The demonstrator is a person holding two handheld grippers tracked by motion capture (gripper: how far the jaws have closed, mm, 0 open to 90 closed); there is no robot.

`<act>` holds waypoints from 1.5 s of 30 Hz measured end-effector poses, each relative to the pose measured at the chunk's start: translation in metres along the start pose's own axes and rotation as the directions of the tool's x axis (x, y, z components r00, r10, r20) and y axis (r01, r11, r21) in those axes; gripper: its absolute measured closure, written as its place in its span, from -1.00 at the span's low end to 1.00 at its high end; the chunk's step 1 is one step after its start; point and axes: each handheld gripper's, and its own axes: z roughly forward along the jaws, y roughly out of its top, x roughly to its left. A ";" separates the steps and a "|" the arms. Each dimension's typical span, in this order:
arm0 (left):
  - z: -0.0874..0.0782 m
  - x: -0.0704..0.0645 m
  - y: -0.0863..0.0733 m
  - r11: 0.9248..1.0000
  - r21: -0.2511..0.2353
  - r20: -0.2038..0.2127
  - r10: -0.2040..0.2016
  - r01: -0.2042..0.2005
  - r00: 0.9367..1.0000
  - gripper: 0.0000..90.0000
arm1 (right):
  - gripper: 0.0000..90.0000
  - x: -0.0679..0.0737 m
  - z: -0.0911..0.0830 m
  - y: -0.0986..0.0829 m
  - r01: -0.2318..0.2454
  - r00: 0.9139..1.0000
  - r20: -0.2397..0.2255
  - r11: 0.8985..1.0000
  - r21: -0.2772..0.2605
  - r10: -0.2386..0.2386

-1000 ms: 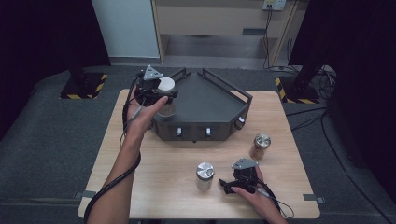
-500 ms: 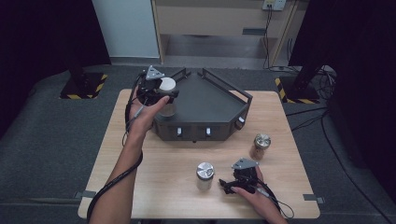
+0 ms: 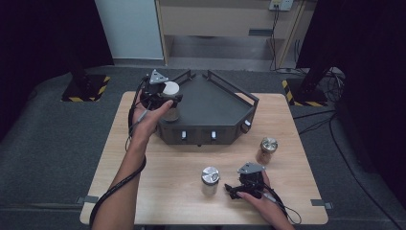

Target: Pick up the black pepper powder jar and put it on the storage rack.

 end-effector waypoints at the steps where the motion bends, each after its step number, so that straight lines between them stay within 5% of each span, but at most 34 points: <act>1: 0.001 0.000 0.000 1.000 0.001 0.000 0.000 0.000 1.000 -0.28 | -0.99 0.000 0.000 0.000 0.000 1.000 0.000 1.000 0.000 0.000; 30: 0.019 0.000 -0.006 1.000 0.001 -0.004 -0.005 0.005 1.000 -0.28 | -0.99 0.000 0.000 0.000 0.001 1.000 0.000 1.000 0.000 -0.001; 45: 0.019 0.011 -0.014 0.998 -0.001 0.016 -0.056 0.056 0.998 -0.28 | -0.99 0.000 0.000 0.000 0.001 1.000 0.000 1.000 0.000 -0.001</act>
